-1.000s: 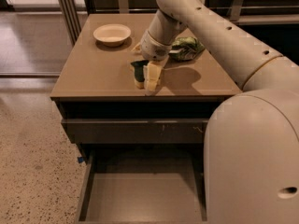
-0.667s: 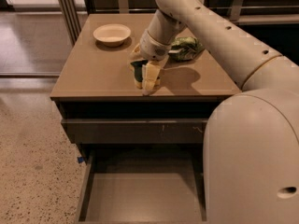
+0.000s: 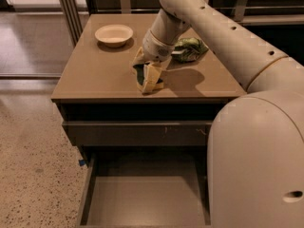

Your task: Place sponge into middle drawer

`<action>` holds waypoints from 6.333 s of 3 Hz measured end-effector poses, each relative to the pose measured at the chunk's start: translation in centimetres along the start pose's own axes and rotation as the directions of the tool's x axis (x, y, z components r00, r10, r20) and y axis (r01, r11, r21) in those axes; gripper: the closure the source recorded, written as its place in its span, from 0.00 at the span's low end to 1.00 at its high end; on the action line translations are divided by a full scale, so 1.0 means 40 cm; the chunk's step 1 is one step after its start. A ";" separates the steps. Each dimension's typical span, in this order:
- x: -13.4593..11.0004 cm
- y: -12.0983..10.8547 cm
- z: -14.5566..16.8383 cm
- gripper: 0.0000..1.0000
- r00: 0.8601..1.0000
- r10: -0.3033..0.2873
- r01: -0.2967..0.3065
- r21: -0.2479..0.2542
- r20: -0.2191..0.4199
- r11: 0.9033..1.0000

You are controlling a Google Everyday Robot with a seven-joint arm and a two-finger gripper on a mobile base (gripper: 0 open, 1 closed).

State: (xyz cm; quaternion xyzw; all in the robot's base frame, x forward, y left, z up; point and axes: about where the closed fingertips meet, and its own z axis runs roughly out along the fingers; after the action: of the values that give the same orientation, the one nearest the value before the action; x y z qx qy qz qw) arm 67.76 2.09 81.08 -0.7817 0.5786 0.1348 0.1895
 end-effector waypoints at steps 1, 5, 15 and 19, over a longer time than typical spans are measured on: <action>0.000 0.000 0.000 0.95 1.000 0.000 0.000 0.000 0.000 1.000; -0.059 0.052 -0.047 1.00 0.999 -0.047 0.047 0.019 0.022 0.999; -0.255 0.439 0.023 1.00 0.962 -0.171 0.172 0.013 0.214 0.985; -0.159 0.508 0.212 1.00 0.925 -0.293 0.296 0.027 0.240 0.955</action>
Offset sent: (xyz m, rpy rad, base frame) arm 0.0000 0.0000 0.0000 0.0000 0.0000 0.0000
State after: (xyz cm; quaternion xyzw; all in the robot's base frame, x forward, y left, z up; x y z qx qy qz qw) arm 46.53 6.10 73.41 -0.8383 0.4266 0.2017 0.2730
